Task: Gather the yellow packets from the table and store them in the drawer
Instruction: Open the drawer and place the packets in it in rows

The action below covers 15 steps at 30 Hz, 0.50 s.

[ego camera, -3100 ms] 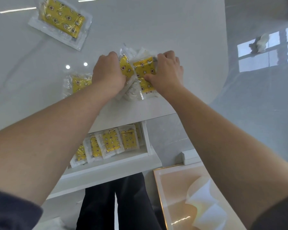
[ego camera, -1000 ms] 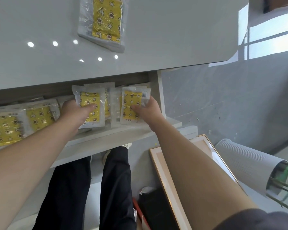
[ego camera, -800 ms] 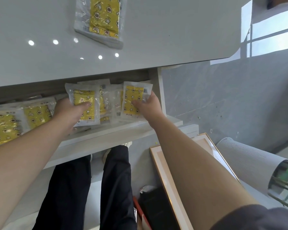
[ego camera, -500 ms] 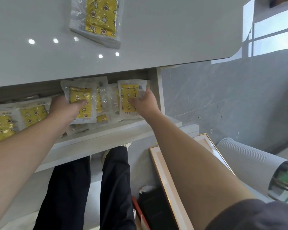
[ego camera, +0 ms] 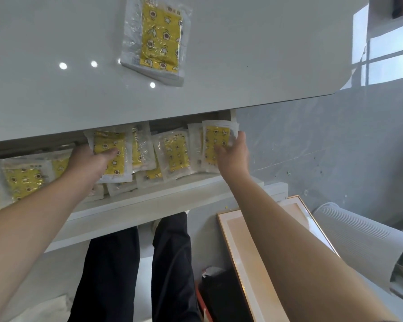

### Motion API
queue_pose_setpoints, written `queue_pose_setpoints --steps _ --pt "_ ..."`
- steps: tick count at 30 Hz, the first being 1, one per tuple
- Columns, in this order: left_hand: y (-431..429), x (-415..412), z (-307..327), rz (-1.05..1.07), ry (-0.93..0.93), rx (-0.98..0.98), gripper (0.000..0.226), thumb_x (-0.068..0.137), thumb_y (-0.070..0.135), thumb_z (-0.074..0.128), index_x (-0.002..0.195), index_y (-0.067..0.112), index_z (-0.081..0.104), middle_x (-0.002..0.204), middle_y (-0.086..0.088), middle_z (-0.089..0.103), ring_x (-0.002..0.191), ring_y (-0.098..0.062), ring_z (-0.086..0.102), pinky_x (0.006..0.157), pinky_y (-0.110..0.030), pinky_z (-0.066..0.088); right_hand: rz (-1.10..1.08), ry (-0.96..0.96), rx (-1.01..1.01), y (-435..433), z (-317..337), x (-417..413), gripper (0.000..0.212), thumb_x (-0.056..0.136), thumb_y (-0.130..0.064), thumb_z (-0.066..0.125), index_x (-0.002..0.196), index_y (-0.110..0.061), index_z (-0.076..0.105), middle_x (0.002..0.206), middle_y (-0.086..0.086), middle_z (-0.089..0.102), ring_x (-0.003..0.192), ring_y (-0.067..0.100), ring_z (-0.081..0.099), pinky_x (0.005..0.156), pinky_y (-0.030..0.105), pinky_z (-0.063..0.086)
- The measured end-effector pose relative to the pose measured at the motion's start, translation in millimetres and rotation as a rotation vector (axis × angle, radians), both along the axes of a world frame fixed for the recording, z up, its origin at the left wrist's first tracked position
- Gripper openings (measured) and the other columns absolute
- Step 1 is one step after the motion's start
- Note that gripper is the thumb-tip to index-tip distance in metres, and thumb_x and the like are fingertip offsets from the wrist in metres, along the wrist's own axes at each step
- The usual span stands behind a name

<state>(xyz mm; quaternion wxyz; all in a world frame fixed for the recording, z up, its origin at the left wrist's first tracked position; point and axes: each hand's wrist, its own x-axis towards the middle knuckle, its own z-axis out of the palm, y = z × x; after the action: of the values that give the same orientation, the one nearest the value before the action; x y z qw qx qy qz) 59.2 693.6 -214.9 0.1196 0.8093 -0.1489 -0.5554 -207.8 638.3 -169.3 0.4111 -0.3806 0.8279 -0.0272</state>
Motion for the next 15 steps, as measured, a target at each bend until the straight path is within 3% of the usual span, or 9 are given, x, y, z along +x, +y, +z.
queue_pose_setpoints --steps 3,6,10,15 --pt "4.8 7.7 4.1 -0.012 0.019 -0.008 0.042 0.088 0.032 0.068 0.121 0.008 0.059 0.117 -0.011 0.063 0.100 -0.028 0.058 0.085 -0.036 0.040 -0.010 -0.106 0.037 -3.5 1.7 2.6 0.034 0.094 -0.011 0.059 0.120 -0.020 0.039 0.103 -0.006 0.057 0.085 0.011 0.057 0.060 0.018 0.045" --pt "10.8 12.4 7.0 -0.023 0.040 -0.005 0.041 0.090 0.028 0.066 0.123 0.007 0.056 0.114 -0.004 0.059 0.101 -0.024 0.053 0.087 -0.035 0.038 -0.007 -0.278 0.169 -4.6 -0.1 13.7 0.050 0.092 -0.012 0.063 0.134 -0.017 0.036 0.119 -0.003 0.061 0.092 0.009 0.064 0.063 0.015 0.052" --pt "18.5 14.2 7.9 -0.023 0.061 -0.009 0.035 0.091 0.024 0.065 0.123 0.011 0.058 0.114 -0.003 0.059 0.102 -0.022 0.052 0.089 -0.035 0.038 0.022 -0.375 0.300 0.3 -10.5 31.1 0.081 0.093 -0.014 0.063 0.153 -0.016 0.008 0.135 0.007 0.057 0.114 0.022 0.062 0.095 0.038 0.052" --pt "17.4 8.5 10.2 -0.021 0.076 -0.020 0.033 0.092 0.022 0.064 0.123 0.012 0.059 0.114 -0.003 0.061 0.102 -0.023 0.054 0.089 -0.035 0.038 0.091 -0.327 0.340 5.8 -17.8 40.1 0.085 0.091 -0.021 0.065 0.154 -0.017 0.008 0.147 0.009 0.044 0.128 0.026 0.050 0.105 0.044 0.044"
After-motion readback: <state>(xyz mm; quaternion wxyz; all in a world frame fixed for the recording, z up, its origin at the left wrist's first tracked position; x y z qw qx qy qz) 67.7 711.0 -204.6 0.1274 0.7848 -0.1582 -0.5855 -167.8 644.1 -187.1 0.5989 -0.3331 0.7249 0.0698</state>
